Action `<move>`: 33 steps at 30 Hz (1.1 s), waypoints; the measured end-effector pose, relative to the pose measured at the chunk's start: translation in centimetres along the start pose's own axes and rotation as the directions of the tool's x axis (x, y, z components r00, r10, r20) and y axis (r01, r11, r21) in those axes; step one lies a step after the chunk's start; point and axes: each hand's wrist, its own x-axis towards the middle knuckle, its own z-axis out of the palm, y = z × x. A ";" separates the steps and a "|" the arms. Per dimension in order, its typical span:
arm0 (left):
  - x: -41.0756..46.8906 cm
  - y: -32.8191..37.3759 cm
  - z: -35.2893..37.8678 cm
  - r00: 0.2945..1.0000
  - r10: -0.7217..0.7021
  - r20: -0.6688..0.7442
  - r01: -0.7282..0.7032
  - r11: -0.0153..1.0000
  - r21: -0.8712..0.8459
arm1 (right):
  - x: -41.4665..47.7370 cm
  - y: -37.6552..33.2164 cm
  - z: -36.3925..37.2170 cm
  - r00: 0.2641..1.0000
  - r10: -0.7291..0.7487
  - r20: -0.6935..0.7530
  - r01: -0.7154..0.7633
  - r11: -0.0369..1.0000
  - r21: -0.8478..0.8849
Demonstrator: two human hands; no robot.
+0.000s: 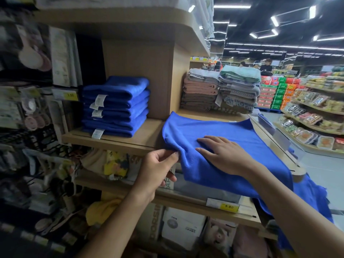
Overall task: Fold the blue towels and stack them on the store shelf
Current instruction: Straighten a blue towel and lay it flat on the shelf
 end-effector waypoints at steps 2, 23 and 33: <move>0.1 -0.3 -0.2 1.000 0.002 0.009 -0.002 1.000 0.025 | 0.0 0.0 0.0 1.000 0.003 0.000 -0.003 1.000 0.003; -1.4 -3.8 -7.3 0.997 -0.073 0.002 0.073 0.996 0.053 | -0.1 0.1 -0.3 0.999 0.025 0.047 -0.028 0.998 0.048; 1.2 0.9 -5.6 0.764 0.645 0.008 -0.456 0.531 0.714 | 1.0 0.1 -2.2 0.982 0.025 0.187 -0.040 0.996 0.077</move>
